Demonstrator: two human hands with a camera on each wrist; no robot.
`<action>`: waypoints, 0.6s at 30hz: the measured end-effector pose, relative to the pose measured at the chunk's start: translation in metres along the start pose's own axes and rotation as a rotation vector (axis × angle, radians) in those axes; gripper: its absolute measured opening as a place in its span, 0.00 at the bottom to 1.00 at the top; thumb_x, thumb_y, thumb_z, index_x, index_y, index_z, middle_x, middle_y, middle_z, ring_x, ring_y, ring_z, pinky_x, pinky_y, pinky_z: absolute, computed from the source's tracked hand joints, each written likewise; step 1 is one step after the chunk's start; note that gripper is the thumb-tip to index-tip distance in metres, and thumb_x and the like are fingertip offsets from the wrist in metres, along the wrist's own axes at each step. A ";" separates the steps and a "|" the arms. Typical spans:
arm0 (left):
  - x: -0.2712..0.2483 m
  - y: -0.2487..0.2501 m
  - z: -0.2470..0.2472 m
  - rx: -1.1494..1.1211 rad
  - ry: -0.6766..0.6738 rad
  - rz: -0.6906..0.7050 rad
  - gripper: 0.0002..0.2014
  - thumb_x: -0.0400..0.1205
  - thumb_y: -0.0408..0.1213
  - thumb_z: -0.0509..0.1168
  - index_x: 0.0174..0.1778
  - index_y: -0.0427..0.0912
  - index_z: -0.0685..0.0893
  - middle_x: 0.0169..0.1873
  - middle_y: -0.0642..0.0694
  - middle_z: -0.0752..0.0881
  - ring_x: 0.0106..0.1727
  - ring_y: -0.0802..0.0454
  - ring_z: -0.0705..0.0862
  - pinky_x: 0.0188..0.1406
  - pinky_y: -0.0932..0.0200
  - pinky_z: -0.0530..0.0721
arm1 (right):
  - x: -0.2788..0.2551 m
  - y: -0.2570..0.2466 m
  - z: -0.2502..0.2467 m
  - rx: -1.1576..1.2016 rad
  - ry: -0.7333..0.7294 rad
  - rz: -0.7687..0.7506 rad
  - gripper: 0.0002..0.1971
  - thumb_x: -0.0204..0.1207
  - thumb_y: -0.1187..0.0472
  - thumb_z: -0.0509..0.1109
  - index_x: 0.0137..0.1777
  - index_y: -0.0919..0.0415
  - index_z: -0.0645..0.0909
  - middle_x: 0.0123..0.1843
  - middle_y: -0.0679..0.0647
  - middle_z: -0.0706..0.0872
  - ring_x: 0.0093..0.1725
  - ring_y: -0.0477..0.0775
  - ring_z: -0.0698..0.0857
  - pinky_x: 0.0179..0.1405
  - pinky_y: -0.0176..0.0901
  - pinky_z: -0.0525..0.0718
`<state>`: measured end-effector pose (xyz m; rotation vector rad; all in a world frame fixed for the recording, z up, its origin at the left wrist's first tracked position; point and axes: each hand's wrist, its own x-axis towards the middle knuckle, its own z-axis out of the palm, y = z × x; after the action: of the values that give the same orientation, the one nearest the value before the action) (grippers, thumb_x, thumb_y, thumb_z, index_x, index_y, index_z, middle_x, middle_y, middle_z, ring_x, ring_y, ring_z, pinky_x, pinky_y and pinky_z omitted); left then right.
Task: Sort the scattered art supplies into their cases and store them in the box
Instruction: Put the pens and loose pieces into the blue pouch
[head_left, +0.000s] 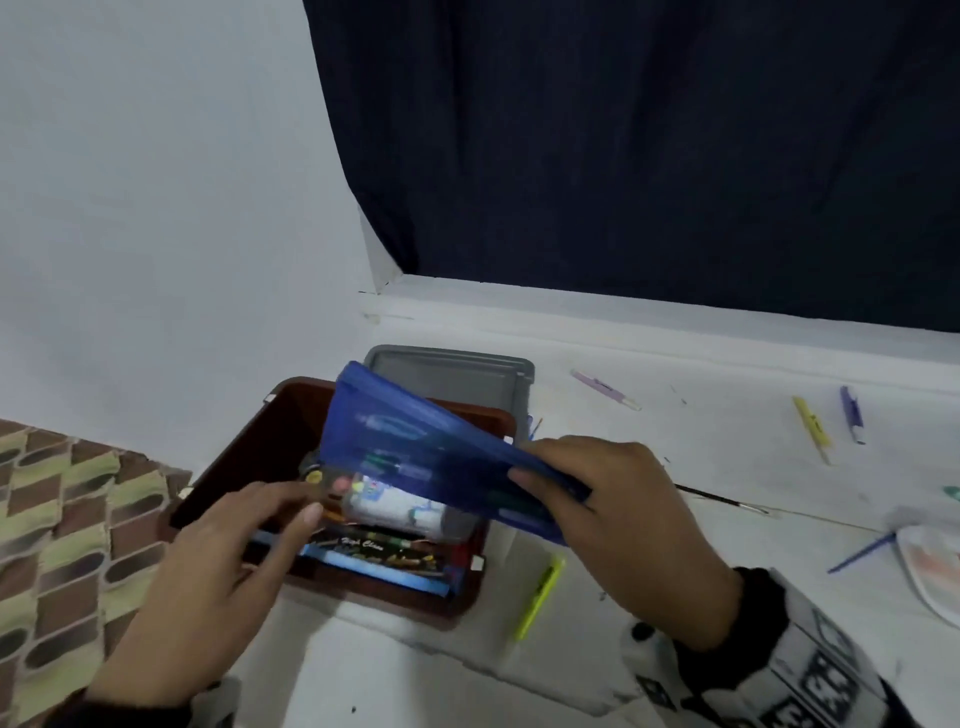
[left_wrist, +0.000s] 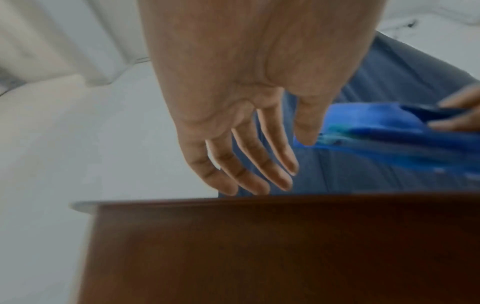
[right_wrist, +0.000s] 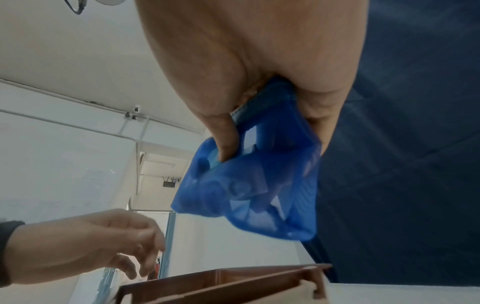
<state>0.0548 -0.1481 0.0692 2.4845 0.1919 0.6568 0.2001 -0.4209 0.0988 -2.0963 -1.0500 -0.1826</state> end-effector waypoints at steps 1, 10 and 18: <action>0.004 -0.018 -0.009 0.070 -0.064 0.046 0.14 0.84 0.60 0.57 0.52 0.61 0.85 0.49 0.66 0.86 0.51 0.65 0.85 0.45 0.67 0.80 | 0.011 -0.007 0.011 -0.048 -0.032 0.007 0.10 0.83 0.46 0.60 0.51 0.43 0.84 0.37 0.41 0.84 0.38 0.44 0.81 0.37 0.45 0.79; 0.029 -0.068 -0.055 -0.098 -0.036 0.211 0.07 0.78 0.52 0.67 0.44 0.56 0.86 0.39 0.59 0.86 0.42 0.62 0.86 0.42 0.74 0.77 | 0.058 -0.051 0.074 -0.460 -0.452 -0.002 0.13 0.86 0.47 0.60 0.63 0.44 0.84 0.56 0.47 0.88 0.54 0.53 0.82 0.43 0.48 0.75; 0.044 -0.091 -0.020 -0.020 -0.425 0.271 0.16 0.84 0.62 0.56 0.55 0.62 0.84 0.50 0.71 0.79 0.52 0.68 0.82 0.50 0.65 0.81 | 0.052 -0.052 0.105 -0.447 -0.458 -0.063 0.19 0.75 0.61 0.65 0.63 0.51 0.88 0.52 0.54 0.89 0.52 0.59 0.87 0.51 0.48 0.78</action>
<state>0.0834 -0.0506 0.0519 2.5847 -0.3140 0.2175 0.1747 -0.2961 0.0787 -2.5833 -1.4491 0.0441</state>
